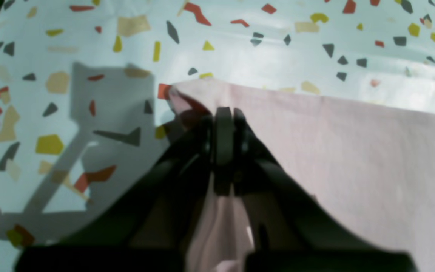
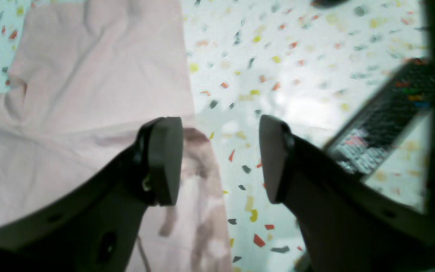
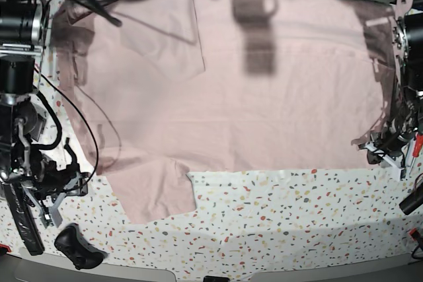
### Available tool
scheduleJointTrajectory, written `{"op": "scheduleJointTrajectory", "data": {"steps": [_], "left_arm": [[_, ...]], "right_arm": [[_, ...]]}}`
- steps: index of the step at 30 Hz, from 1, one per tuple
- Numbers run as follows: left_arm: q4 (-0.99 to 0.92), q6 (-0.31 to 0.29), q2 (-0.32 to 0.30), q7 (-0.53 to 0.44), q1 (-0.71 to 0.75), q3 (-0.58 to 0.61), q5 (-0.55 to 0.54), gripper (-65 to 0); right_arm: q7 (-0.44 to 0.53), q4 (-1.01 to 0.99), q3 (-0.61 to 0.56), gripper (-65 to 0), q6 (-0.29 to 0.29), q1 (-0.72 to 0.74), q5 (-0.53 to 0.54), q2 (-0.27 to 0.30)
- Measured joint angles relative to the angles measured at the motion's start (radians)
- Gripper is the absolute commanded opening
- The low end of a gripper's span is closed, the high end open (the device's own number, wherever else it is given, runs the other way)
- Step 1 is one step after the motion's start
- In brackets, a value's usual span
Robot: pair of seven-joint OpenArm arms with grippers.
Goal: Fold the T-shirt properly
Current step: 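Move both grippers to the shirt's side edges and pinch the fabric, then lift the shirt's hem edge with both grippers and fold it over the body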
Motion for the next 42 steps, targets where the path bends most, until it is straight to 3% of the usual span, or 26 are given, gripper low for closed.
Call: {"op": "scheduleJointTrajectory", "data": {"steps": [6, 10, 15, 17, 22, 29, 32, 39, 42], "left_arm": [[0.000, 0.000, 0.000, -0.001, 0.000, 0.000, 0.000, -65.0], [0.000, 0.000, 0.000, 0.002, 0.001, 0.000, 0.001, -65.0], [0.000, 0.000, -0.001, 0.002, 0.001, 0.000, 0.001, -65.0], [0.000, -0.001, -0.001, 0.002, 0.001, 0.000, 0.001, -65.0], [0.000, 0.000, 0.000, 0.002, 0.001, 0.000, 0.002, -65.0], [0.000, 0.000, 0.000, 0.002, 0.001, 0.000, 0.002, -65.0], [0.000, 0.000, 0.000, 0.002, 0.001, 0.000, 0.002, -65.0], [0.000, 0.000, 0.000, 0.002, 0.001, 0.000, 0.002, -65.0], [0.000, 0.001, 0.000, 0.002, 0.001, 0.000, 0.002, -65.0]], "right_arm": [[0.009, -0.355, 0.000, -33.7, 0.081, 0.160, -0.027, -0.055], [0.020, -0.459, -0.010, -33.7, 0.089, 0.216, -0.090, -0.103], [0.009, -0.475, -0.101, -33.8, 0.077, 0.195, -0.166, -0.147], [0.010, -0.476, -0.139, -33.8, 0.034, 0.188, -0.189, -0.148], [0.008, -0.476, -0.169, -33.8, -0.003, 0.185, -0.230, -0.134], [0.019, -0.476, -0.170, -33.8, -0.007, 0.185, -0.229, -0.082], [0.019, -0.476, -0.170, -33.8, -0.008, 0.184, -0.179, -0.058], [0.071, -0.476, -0.170, -33.8, 0.014, 0.129, -0.106, -0.067], [0.070, -0.474, -0.169, -39.6, 0.014, 0.123, -0.106, -0.070]]}}
